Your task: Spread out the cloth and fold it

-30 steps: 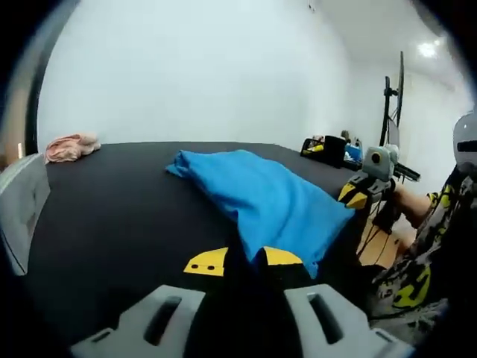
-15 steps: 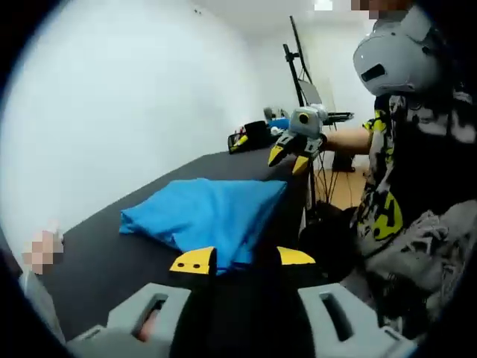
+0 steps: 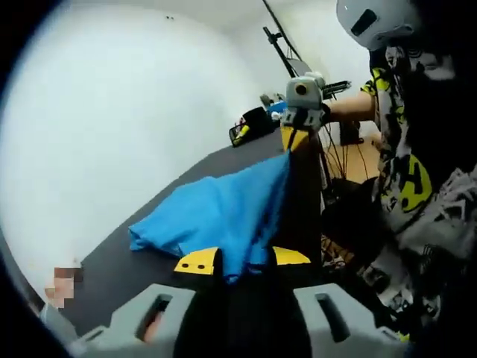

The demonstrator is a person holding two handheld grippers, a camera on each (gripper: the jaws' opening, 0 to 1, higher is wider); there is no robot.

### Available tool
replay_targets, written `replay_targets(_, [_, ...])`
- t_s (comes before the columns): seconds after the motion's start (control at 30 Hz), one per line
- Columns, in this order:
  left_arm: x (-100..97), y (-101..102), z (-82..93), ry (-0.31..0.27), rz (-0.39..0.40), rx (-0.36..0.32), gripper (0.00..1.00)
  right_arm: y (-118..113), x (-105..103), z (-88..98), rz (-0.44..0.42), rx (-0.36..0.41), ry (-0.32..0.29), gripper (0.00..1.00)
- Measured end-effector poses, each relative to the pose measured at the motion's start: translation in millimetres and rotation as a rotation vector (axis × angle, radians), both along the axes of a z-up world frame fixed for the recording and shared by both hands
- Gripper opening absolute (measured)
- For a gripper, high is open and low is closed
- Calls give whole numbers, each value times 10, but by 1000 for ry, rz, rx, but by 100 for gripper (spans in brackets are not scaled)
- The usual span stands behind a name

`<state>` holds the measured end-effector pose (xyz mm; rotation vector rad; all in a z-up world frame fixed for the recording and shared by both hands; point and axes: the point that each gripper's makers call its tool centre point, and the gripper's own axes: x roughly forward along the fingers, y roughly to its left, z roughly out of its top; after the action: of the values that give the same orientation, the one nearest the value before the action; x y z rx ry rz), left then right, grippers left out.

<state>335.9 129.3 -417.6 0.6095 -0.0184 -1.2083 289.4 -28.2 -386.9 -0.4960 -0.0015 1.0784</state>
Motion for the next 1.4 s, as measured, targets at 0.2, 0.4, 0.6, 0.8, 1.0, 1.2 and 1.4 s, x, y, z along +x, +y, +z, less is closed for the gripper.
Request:
replay_targets(0.2, [-22, -73, -17, 0, -28, 106, 4, -138, -46, 39, -11, -5, 16, 0])
replay_targets(0.4, [-190, 36, 277, -38, -54, 109, 3, -94, -178, 13, 21, 0, 4, 0])
replay_targets(0.6, [-272, -24, -42, -38, -102, 136, 4, -41, -212, -286, 49, -57, 47, 1])
replay_targets(0.8, [-415, 86, 136, 80, -119, -11, 37, -240, -252, -101, 64, 13, -13, 19])
replay_targets(1.0, [-257, 147, -8, 64, -92, 50, 29, -317, -206, -241, 95, -49, -24, 29])
replay_targets(1.2, [-126, 26, -5, -1, -114, 75, 28, -31, -181, -308, 190, -85, -108, 27])
replay_targets(1.4, [-165, -60, -23, -79, -151, 117, 16, 72, -136, -288, 222, -73, -127, 21])
